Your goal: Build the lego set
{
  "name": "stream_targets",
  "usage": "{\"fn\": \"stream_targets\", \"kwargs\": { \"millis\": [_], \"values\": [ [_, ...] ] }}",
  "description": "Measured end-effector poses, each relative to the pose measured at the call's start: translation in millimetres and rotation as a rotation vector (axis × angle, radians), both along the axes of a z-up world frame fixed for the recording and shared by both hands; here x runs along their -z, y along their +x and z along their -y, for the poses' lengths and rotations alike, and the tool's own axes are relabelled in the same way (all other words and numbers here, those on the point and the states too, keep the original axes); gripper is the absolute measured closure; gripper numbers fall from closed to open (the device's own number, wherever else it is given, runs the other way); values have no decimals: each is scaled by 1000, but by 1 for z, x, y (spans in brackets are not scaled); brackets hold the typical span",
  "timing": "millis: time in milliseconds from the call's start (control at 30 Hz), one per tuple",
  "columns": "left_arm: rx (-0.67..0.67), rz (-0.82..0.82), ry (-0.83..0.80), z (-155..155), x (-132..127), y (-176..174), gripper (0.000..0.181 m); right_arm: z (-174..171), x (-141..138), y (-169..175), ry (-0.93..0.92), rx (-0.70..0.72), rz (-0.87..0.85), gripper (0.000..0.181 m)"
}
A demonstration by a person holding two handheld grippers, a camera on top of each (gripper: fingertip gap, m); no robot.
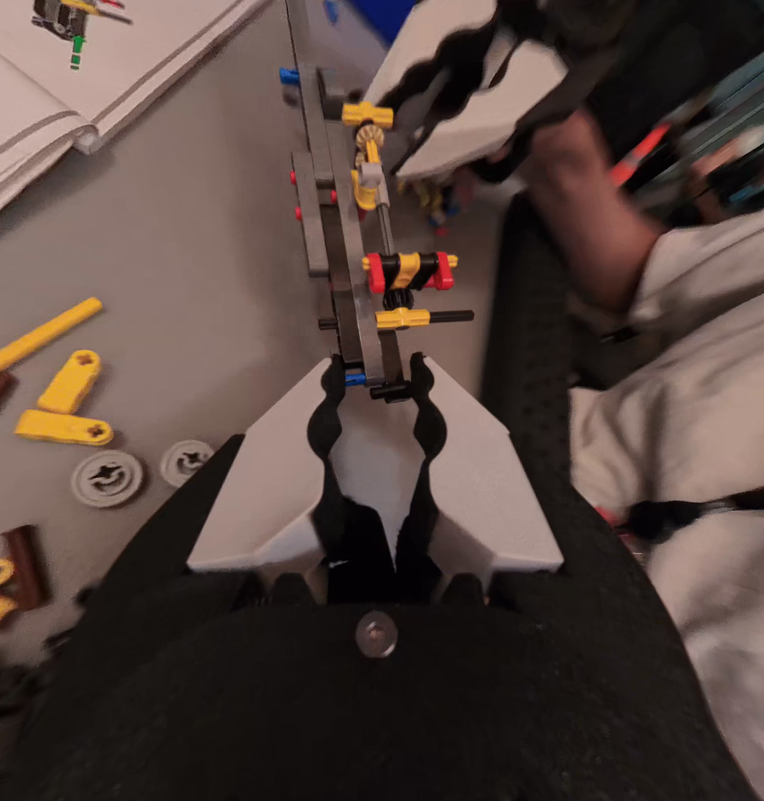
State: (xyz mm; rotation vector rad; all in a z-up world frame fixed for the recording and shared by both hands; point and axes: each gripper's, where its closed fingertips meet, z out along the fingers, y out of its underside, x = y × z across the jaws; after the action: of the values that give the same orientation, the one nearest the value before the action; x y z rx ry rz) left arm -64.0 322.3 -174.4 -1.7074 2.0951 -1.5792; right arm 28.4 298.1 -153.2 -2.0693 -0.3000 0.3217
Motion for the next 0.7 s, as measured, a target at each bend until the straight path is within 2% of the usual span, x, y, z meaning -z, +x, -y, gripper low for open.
{"fn": "stream_targets", "kwargs": {
  "millis": [100,200,300,367,533,633,700],
  "values": [
    [-2,27,-290,2,-30,-2,153,-1,-18,-4,120,-28,-22,157],
    [-4,45,-361,0,-40,-2,153,4,-17,-2,98,-46,-28,151],
    [25,74,-463,3,-54,-4,153,4,-17,-11,78,-88,-139,139],
    [27,85,-463,3,-56,-4,153,4,-15,-18,59,-120,-172,139],
    [26,98,-415,1,-54,-6,153,5,-49,-20,206,-136,-293,149],
    [1,112,-406,-3,-54,-4,153,13,-51,-28,183,-208,-349,150],
    [-12,139,-379,-7,-56,-3,154,21,-50,-38,142,-276,-397,157]
  ]
}}
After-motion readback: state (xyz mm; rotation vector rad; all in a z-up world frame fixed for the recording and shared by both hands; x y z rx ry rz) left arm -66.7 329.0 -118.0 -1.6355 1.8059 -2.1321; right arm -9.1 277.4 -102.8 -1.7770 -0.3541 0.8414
